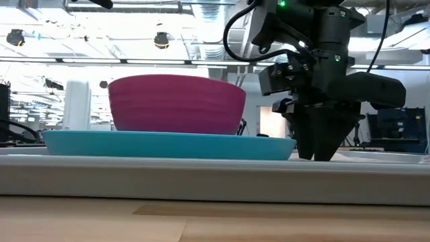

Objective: Set up tray
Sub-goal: Put the gray napkin on the gray serving tray to the right of the blue plate, then put the purple fork on the gray napkin

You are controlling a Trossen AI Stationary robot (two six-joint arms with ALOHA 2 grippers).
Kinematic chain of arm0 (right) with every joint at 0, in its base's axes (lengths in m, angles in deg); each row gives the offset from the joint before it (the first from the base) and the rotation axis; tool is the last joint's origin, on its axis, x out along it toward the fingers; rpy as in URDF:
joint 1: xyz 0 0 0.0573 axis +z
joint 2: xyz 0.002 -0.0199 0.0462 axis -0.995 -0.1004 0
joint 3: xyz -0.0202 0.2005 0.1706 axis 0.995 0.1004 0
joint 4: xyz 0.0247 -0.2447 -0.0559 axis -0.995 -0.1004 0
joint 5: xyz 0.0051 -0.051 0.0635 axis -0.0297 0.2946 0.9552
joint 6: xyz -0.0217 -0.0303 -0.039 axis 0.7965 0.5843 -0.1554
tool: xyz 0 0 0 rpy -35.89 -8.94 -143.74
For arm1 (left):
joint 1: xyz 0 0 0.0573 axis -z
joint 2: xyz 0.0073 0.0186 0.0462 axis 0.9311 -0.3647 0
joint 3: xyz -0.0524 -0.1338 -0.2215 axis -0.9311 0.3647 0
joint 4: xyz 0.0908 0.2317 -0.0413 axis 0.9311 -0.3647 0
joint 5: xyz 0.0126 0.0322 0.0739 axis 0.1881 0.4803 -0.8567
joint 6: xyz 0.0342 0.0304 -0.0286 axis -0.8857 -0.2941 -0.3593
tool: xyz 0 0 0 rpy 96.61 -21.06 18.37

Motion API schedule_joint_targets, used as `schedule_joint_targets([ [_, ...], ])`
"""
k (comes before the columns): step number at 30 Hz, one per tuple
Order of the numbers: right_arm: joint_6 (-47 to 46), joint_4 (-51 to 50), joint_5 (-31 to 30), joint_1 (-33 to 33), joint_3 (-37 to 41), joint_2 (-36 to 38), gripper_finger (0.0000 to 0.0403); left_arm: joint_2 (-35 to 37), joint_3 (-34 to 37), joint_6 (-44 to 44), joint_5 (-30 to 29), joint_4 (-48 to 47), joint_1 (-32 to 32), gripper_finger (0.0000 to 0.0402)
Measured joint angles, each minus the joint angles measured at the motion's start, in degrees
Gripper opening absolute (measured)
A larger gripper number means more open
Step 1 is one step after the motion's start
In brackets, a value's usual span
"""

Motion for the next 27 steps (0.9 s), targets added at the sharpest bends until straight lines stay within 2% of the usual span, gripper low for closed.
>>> schedule_joint_targets([
  [8,-0.52,-0.38,-0.01,0.0,-0.28,0.05,0.0154,0.0,0.0,0.02,0.0,0.0,0.0,0.0],
  [13,-5.95,-2.01,-0.01,0.0,-2.68,-0.04,0.0168,0.0,0.0,0.02,0.0,0.01,0.0,0.0],
  [23,-4.68,-20.68,-0.17,0.39,-13.21,0.03,0.0187,0.0,0.0,0.04,-0.14,0.02,0.0,0.0],
  [27,-4.42,-24.81,-4.68,-0.14,-16.42,0.05,0.0184,0.0,0.0,0.04,-0.37,0.1,-0.02,0.0],
])
